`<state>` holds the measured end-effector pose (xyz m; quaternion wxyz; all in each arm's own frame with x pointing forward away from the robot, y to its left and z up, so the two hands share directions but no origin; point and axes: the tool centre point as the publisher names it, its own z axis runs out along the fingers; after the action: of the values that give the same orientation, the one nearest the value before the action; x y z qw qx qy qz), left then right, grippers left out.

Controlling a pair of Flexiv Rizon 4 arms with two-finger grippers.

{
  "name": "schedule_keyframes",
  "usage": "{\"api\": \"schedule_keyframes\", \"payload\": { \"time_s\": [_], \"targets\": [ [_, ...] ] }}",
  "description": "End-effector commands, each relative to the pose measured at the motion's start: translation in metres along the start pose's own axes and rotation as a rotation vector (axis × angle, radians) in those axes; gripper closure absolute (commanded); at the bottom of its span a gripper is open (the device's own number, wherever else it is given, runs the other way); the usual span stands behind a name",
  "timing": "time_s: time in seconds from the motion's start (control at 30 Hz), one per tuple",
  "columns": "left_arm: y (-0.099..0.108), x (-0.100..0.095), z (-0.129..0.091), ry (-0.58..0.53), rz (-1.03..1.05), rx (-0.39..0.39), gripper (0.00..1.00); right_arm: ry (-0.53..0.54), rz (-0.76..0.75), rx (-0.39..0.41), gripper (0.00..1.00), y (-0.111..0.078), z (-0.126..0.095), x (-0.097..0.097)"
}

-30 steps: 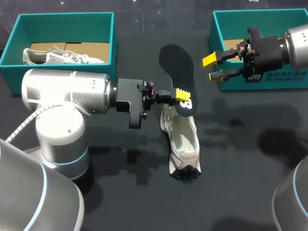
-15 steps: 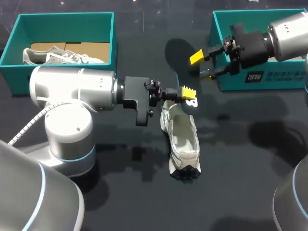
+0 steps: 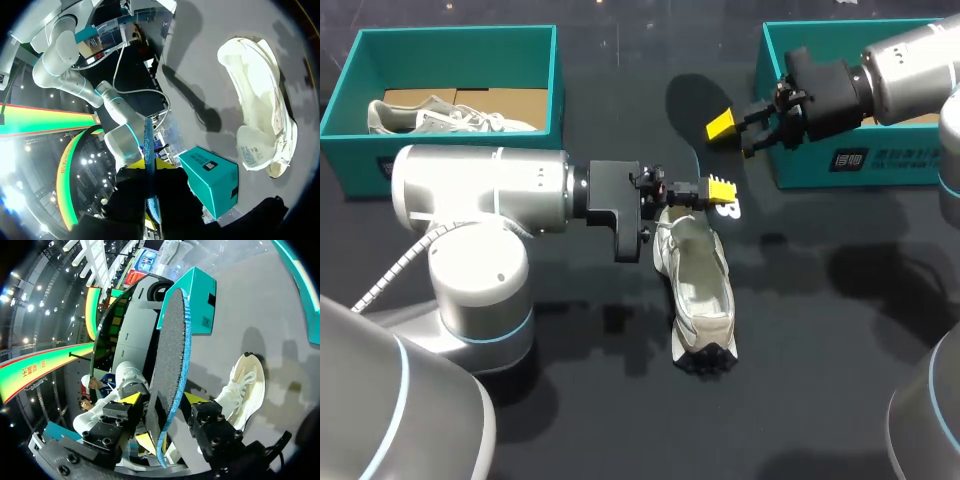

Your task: Take the shoe out of the shoebox, open the shoe tongue, remove and reinsert the insole, then place the shoe into the shoebox

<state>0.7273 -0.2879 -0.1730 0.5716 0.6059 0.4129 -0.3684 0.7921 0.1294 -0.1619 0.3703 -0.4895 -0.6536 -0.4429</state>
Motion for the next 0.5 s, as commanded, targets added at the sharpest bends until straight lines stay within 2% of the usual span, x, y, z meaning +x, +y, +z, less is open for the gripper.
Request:
{"api": "schedule_keyframes", "payload": {
  "time_s": [0.03, 0.5],
  "targets": [
    [-0.005, 0.0011, 0.0022, -0.004, 0.01, -0.021, 1.0, 0.012, 0.014, -0.014, 0.53, -0.0045, -0.0008, -0.0036],
    [-0.0049, 0.004, -0.0018, -0.003, 0.04, -0.036, 1.0, 0.031, 0.083, -0.006, 0.59, -0.01, -0.0027, -0.0076]
  ]
}}
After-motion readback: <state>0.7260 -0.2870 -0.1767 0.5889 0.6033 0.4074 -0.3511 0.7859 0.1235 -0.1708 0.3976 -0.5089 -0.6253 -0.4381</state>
